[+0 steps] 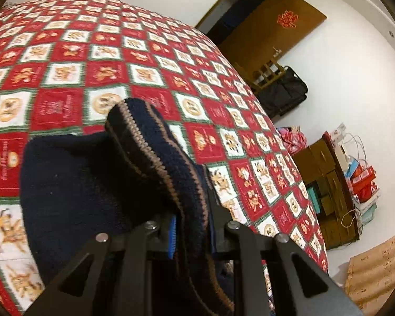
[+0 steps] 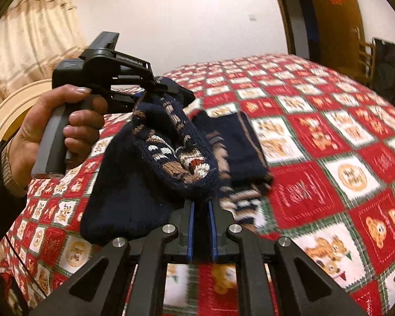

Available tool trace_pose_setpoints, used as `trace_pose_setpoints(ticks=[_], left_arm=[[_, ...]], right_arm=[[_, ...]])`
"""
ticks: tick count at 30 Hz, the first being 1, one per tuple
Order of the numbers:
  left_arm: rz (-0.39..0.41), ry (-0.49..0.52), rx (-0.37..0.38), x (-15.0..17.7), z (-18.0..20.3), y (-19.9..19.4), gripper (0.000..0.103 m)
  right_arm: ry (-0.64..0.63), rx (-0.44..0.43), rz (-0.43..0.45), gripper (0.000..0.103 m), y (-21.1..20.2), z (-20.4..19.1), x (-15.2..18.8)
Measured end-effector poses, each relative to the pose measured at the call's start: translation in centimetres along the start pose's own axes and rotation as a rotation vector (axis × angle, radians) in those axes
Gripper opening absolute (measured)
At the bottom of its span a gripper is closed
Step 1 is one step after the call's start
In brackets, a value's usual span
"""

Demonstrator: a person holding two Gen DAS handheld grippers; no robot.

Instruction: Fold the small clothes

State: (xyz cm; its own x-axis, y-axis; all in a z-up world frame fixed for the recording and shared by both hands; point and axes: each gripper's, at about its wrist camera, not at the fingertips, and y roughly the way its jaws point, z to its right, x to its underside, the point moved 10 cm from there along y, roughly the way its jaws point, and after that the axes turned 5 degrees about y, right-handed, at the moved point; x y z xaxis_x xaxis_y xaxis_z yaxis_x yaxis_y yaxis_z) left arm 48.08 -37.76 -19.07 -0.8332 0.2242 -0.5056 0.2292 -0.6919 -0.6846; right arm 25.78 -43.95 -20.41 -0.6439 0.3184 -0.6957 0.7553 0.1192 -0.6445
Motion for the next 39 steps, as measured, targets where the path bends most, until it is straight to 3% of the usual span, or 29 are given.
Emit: trace_pose_setpoints(ticks=[8, 10, 14, 15, 18, 22, 25, 27, 30, 33, 35, 36, 37, 39], left_arm=[[-0.074, 0.050, -0.033, 1.1, 2.6, 4.7, 0.020], [-0.073, 0.053, -0.056, 1.0, 2.7, 5.3, 0.023], [-0.027, 0.073, -0.004, 0.3, 5.3, 4.8, 0.024], [-0.020, 0.091, 0.011, 0.2, 5.9, 4.7, 0.028], [0.028, 0.197, -0.022, 0.3, 7.8, 3.0, 0.056], [0.065, 0.294, -0.107, 2.3, 6.7, 0.4, 0.056], [0.080, 0.326, -0.186, 5.0, 4.2, -1.8, 0.061], [0.110, 0.336, -0.241, 7.2, 2.2, -3.9, 0.063], [0.139, 0.322, -0.254, 9.5, 0.6, -5.5, 0.071], [0.145, 0.312, -0.263, 11.7, -0.7, -6.2, 0.071], [0.115, 0.316, -0.250, 13.2, -1.1, -5.8, 0.071], [0.101, 0.323, -0.251, 13.8, -1.2, -5.6, 0.071], [0.087, 0.336, -0.277, 14.4, -1.6, -5.2, 0.071], [0.060, 0.352, -0.304, 15.4, -2.2, -4.4, 0.071]], right_arm=[[0.138, -0.047, -0.081, 0.009, 0.2, 3.9, 1.7], [0.163, -0.059, -0.099, 0.009, 0.4, 4.3, 2.0], [0.229, -0.087, -0.150, 0.009, 0.7, 5.2, 3.0], [0.236, -0.087, -0.152, 0.009, 0.6, 5.4, 3.2], [0.227, -0.075, -0.163, 0.009, 0.6, 5.8, 3.4], [0.237, -0.036, -0.136, 0.010, 0.1, 7.1, 3.1], [0.234, 0.005, -0.052, 0.011, -1.4, 7.9, 1.7], [0.233, 0.004, 0.010, 0.028, -2.5, 7.8, 0.5], [0.245, -0.079, 0.082, 0.055, -3.5, 6.4, -1.5], [0.227, -0.126, 0.067, 0.055, -2.2, 4.6, -2.3], [0.206, -0.123, -0.004, 0.052, -0.4, 3.7, -1.9], [0.187, -0.062, -0.093, 0.022, 1.3, 3.7, -0.8], [0.196, -0.013, -0.129, 0.011, 2.1, 4.5, -0.1], [0.283, -0.005, -0.190, 0.010, 2.9, 6.0, 1.4]])
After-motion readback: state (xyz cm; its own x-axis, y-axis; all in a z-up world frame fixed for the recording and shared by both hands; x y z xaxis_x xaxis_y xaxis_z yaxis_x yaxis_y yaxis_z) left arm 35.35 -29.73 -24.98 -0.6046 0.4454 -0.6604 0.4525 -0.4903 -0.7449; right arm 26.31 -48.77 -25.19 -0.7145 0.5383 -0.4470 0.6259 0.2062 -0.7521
